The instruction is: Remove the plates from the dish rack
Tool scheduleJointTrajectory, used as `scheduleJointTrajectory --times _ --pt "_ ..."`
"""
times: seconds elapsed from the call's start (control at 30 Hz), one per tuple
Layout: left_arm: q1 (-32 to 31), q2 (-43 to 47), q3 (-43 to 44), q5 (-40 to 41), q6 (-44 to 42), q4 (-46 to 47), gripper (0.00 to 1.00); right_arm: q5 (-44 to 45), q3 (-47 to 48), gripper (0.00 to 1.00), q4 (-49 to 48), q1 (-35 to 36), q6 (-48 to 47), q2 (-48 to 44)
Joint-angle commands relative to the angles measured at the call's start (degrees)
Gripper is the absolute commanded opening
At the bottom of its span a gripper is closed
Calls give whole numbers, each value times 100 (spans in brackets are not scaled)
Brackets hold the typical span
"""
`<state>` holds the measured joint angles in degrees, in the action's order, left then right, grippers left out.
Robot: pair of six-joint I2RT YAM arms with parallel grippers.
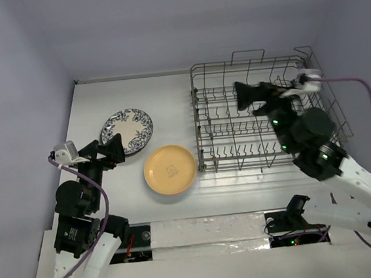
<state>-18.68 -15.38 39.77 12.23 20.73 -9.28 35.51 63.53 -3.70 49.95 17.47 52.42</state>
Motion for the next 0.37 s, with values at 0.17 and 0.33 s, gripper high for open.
scheduleJointTrajectory --times 0.17,0.33 --pt "-22 -123 399 -229 -157 277 86 2479 -1280 100 -218 32 -948 -2112" --pt "-22 -378 602 -248 -271 330 89 2198 -1528 100 -254 32 -588 -2263"
